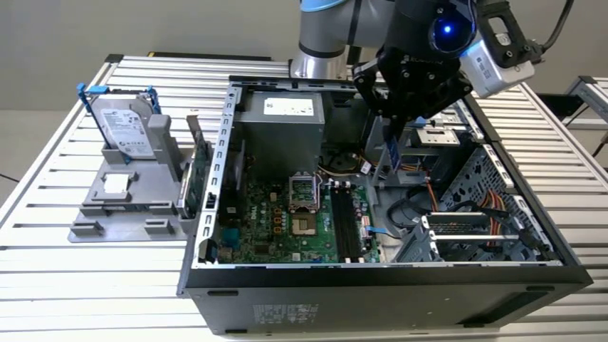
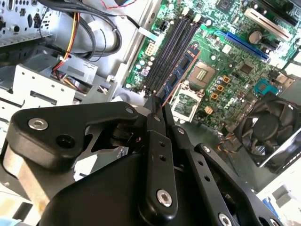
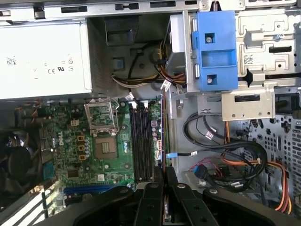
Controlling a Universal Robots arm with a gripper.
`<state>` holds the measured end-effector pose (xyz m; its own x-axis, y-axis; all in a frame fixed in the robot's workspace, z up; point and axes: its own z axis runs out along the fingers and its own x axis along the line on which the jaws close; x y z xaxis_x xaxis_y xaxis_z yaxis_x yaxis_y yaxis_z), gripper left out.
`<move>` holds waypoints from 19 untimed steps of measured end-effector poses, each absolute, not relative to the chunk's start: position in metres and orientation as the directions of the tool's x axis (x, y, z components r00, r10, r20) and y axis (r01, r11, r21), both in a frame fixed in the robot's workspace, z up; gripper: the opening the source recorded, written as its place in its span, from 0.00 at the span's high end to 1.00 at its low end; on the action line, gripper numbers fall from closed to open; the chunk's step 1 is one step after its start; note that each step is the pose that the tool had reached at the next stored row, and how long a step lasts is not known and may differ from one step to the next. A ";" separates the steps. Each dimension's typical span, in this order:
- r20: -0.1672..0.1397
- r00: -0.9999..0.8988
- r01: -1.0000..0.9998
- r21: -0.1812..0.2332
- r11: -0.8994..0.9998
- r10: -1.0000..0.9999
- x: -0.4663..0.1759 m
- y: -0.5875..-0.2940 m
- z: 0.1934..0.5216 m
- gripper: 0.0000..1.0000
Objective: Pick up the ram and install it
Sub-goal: 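Insert the ram into the slot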
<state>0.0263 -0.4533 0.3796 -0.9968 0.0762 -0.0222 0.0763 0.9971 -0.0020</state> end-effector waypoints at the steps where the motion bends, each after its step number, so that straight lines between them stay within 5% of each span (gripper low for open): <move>1: -0.024 -0.997 0.076 -0.002 0.997 0.076 0.026 -0.453 0.379 1.00; 19: -0.026 -0.996 0.082 0.001 0.997 0.082 0.025 -0.453 0.365 1.00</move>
<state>0.0255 -0.4531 0.3653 -0.9963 0.0820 -0.0259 0.0820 0.9966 0.0012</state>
